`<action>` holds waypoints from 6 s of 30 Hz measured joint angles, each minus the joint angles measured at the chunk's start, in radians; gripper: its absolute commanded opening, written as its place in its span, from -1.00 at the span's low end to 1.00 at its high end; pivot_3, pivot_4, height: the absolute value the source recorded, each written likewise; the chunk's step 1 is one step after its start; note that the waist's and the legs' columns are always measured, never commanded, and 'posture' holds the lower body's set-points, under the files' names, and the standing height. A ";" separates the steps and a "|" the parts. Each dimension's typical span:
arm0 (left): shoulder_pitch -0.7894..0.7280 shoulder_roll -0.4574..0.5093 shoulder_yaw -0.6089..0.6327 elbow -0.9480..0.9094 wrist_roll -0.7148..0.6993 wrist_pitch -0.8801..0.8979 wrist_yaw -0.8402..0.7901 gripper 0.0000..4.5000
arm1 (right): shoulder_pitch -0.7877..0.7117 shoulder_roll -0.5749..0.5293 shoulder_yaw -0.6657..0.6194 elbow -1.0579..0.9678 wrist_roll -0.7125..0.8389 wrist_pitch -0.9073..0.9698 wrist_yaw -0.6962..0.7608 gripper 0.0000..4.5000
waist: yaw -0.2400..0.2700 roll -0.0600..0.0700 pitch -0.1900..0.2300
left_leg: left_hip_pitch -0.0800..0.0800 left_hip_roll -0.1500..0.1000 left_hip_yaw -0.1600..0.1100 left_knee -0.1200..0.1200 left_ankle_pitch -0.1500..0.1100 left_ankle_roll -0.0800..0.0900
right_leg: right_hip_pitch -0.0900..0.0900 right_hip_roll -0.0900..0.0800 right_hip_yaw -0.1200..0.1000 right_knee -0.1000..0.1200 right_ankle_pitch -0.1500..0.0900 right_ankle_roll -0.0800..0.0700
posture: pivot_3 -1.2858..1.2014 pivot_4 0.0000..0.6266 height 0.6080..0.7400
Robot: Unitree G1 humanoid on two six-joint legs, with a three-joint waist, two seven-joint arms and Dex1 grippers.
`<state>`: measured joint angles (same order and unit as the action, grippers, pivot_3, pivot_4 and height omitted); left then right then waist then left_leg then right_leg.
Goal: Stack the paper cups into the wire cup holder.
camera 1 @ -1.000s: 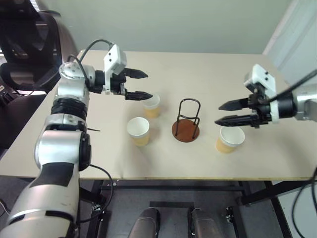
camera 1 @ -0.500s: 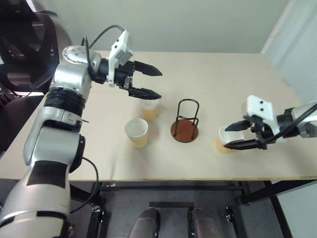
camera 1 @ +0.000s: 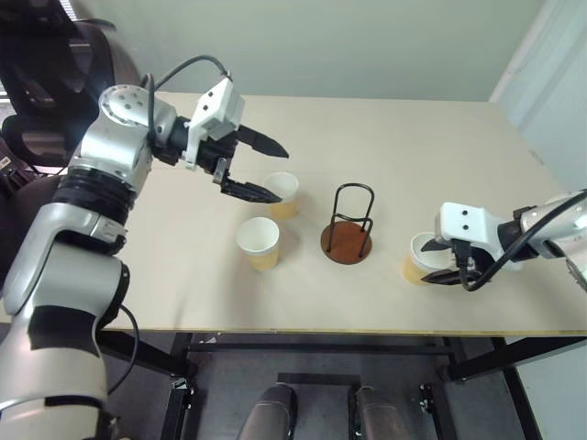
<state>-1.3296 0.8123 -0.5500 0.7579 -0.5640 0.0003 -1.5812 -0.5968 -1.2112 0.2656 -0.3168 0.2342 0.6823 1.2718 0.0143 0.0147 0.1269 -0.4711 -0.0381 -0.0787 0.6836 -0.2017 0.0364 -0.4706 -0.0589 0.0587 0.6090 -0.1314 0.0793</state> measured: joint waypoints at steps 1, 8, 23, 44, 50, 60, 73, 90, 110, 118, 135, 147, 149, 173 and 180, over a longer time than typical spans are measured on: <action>0.004 0.002 -0.001 -0.007 -0.002 0.000 0.000 1.00 | 0.004 -0.008 0.007 0.012 -0.020 -0.024 0.008 0.25 | -0.001 0.000 0.000 | 0.000 0.000 0.000 0.000 0.000 0.000 | 0.000 0.001 -0.001 0.000 0.000 0.000 | 0.03 -0.52 1.00; 0.026 0.015 -0.001 -0.032 -0.024 0.000 0.000 1.00 | 0.040 -0.017 0.035 0.066 -0.110 -0.123 0.054 0.25 | -0.002 0.000 0.000 | 0.000 0.001 0.000 -0.001 0.000 0.000 | 0.000 0.000 0.000 0.000 -0.001 0.000 | 0.03 -0.52 1.00; 0.019 -0.017 0.071 0.028 -0.036 -0.020 -0.001 1.00 | 0.071 0.023 0.057 0.014 -0.196 -0.196 0.085 -0.99 | -0.003 0.000 0.000 | 0.001 0.001 0.000 -0.001 0.000 0.000 | 0.001 0.001 -0.001 0.000 -0.001 0.000 | 0.03 -0.52 1.00; 0.055 0.117 -0.002 0.006 -0.091 0.019 -0.002 1.00 | -0.407 0.089 0.002 0.073 -0.079 0.014 0.206 -0.99 | -0.007 0.000 0.000 | -0.001 0.001 -0.003 -0.003 0.000 -0.002 | -0.003 0.001 -0.001 0.001 -0.004 -0.006 | 0.03 -0.52 1.00; 0.056 0.121 -0.006 0.003 -0.110 0.016 -0.002 1.00 | -0.539 0.164 0.028 0.124 -0.081 0.032 0.212 -0.99 | -0.011 0.000 0.000 | 0.000 0.000 -0.001 -0.006 -0.001 -0.003 | -0.005 0.003 -0.003 0.001 -0.004 -0.007 | 0.03 -0.52 1.00; 0.017 0.108 0.023 0.091 -0.102 -0.003 -0.002 1.00 | -0.574 0.299 0.081 0.154 -0.088 0.049 0.185 -0.99 | -0.011 0.000 0.000 | -0.001 0.001 -0.001 -0.007 0.000 -0.004 | -0.007 0.003 -0.004 0.002 -0.005 -0.010 | 0.03 -0.52 1.00; 0.019 0.114 0.042 0.074 -0.084 0.001 -0.002 1.00 | -0.558 0.396 0.181 0.272 -0.192 -0.112 0.160 -0.99 | -0.014 0.000 0.000 | -0.002 0.005 -0.001 -0.009 0.001 -0.006 | -0.008 0.003 -0.004 0.002 -0.006 -0.013 | 0.03 -0.52 1.00; 0.028 0.120 0.050 0.048 -0.083 0.019 -0.003 1.00 | -0.555 0.457 0.184 0.303 -0.218 -0.079 0.159 0.18 | -0.017 0.000 0.000 | -0.001 0.005 -0.001 -0.009 0.001 -0.007 | -0.008 0.004 -0.004 0.003 -0.005 -0.014 | 0.03 -0.52 1.00; 0.001 0.021 0.005 0.240 0.393 -0.329 0.060 1.00 | -0.597 0.296 -0.178 0.080 0.135 0.441 -0.003 0.18 | -0.007 0.000 0.000 | -0.001 0.004 -0.001 -0.011 0.000 -0.007 | -0.009 0.003 -0.003 0.003 -0.008 -0.017 | 0.03 -0.52 1.00; -0.053 -0.066 -0.027 0.426 0.777 -0.626 0.320 1.00 | -0.586 0.250 -0.203 0.048 0.204 0.445 -0.044 0.18 | -0.012 0.000 0.000 | -0.001 0.003 -0.001 -0.010 0.001 -0.006 | -0.009 0.003 -0.002 0.003 -0.006 -0.013 | 0.03 -0.52 1.00; -0.217 -0.129 -0.012 0.514 1.019 -0.703 0.426 1.00 | -0.555 0.172 -0.191 0.088 0.242 0.431 -0.066 0.18 | -0.011 -0.001 0.001 | -0.002 0.002 0.000 -0.011 -0.003 -0.004 | -0.012 0.001 0.001 0.003 -0.008 -0.008 | 0.03 -0.52 1.00; -0.171 -0.160 -0.011 0.517 1.065 -0.739 0.401 1.00 | -0.556 0.165 -0.165 0.106 0.244 0.412 -0.066 0.18 | -0.005 -0.001 0.001 | -0.004 0.000 -0.002 -0.001 -0.004 -0.002 | -0.010 0.000 -0.001 0.004 -0.006 -0.008 | 0.03 -0.52 1.00; -0.170 -0.171 -0.011 0.520 1.076 -0.739 0.418 1.00 | -0.555 0.165 -0.165 0.105 0.245 0.411 -0.067 0.18 | -0.004 -0.001 0.000 | -0.004 0.000 -0.002 -0.001 -0.004 -0.002 | -0.009 -0.001 0.000 0.004 -0.005 -0.007 | 0.03 -0.52 1.00; -0.158 -0.261 -0.092 0.552 1.262 -0.710 0.640 -0.08 | -0.547 0.164 -0.170 0.080 0.275 0.419 -0.110 0.20 | -0.008 0.000 0.001 | -0.001 -0.001 0.004 -0.001 -0.003 -0.001 | -0.009 0.003 -0.004 0.004 -0.003 -0.004 | 0.03 -0.52 1.00; -0.156 -0.265 -0.115 0.570 1.306 -0.695 0.700 -0.95 | -0.541 0.164 -0.174 0.074 0.288 0.419 -0.120 0.20 | -0.005 -0.001 0.000 | -0.001 -0.001 0.004 -0.001 -0.002 0.000 | -0.008 0.001 -0.002 0.005 -0.002 -0.004 | 0.03 -0.52 1.00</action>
<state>-1.4858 0.5473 -0.6650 1.3278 0.7422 -0.6949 -0.8816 -1.1381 -1.0470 0.0917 -0.2427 0.5223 1.1016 1.1520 0.0090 0.0138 0.1273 -0.4717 -0.0394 -0.0746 0.6830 -0.2042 0.0362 -0.4784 -0.0574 0.0567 0.6136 -0.1333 0.0750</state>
